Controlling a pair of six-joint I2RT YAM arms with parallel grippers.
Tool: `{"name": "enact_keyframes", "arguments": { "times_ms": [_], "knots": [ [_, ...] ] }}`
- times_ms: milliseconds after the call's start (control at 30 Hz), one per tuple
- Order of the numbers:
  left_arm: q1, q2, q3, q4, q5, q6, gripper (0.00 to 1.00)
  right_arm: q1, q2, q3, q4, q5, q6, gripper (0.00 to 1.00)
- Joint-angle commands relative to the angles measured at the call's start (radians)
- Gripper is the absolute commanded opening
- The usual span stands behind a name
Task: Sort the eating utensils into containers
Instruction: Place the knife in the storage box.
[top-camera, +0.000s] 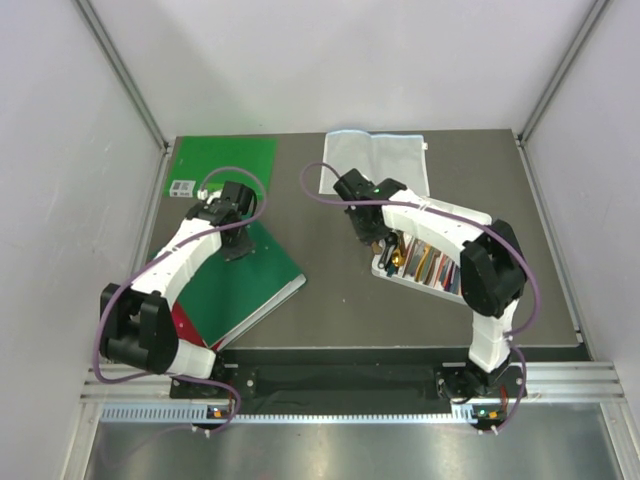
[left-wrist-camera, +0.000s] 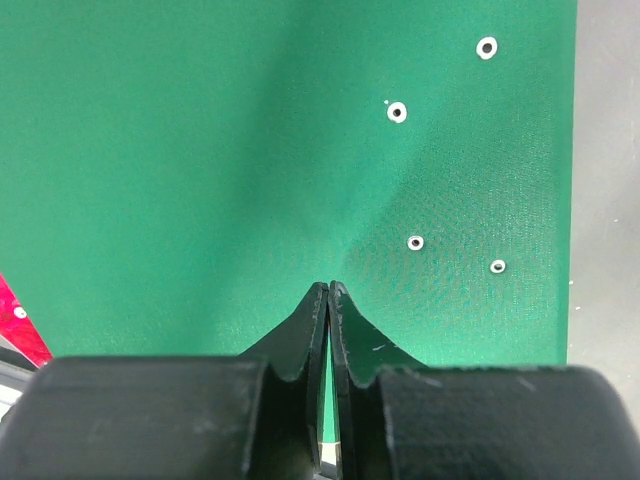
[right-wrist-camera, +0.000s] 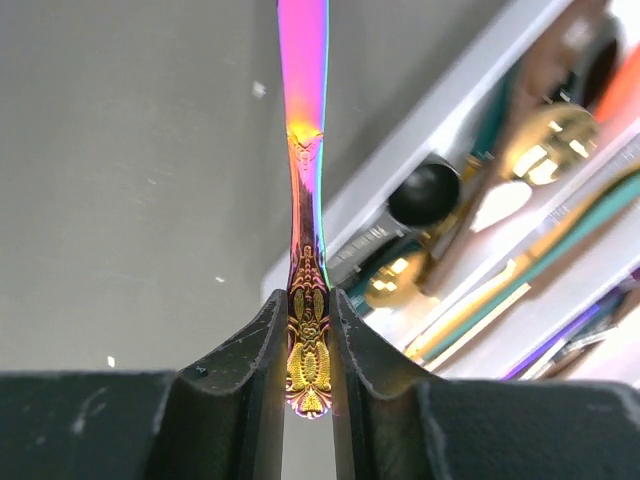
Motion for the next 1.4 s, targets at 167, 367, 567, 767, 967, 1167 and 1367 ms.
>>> {"name": "enact_keyframes", "arguments": {
  "times_ms": [167, 367, 567, 767, 967, 1167, 1367],
  "knots": [
    [-0.015, 0.027, 0.030, 0.018, -0.004, -0.007, 0.08, -0.087, -0.192, -0.202, -0.002, 0.078, 0.042, 0.00],
    [-0.027, 0.038, 0.037, 0.020, -0.003, -0.005, 0.08, -0.167, -0.299, -0.357, 0.008, 0.107, 0.076, 0.00],
    [-0.044, 0.051, 0.043, 0.020, -0.004, -0.005, 0.08, -0.199, -0.318, -0.417, 0.042, 0.081, 0.085, 0.00],
    [-0.050, 0.053, 0.043, 0.014, -0.013, -0.005, 0.08, -0.194, -0.286, -0.342, 0.094, -0.008, -0.002, 0.42],
    [-0.053, 0.061, 0.038, 0.015, -0.015, -0.010, 0.08, -0.193, -0.231, -0.317, 0.192, -0.046, -0.079, 0.58],
    [-0.059, 0.071, 0.041, 0.014, -0.018, -0.013, 0.08, -0.191, -0.125, -0.285, 0.254, -0.112, -0.097, 0.57],
    [-0.061, 0.073, 0.041, 0.008, -0.024, -0.014, 0.08, -0.190, -0.060, -0.247, 0.282, -0.142, -0.097, 0.57]
  ]
}}
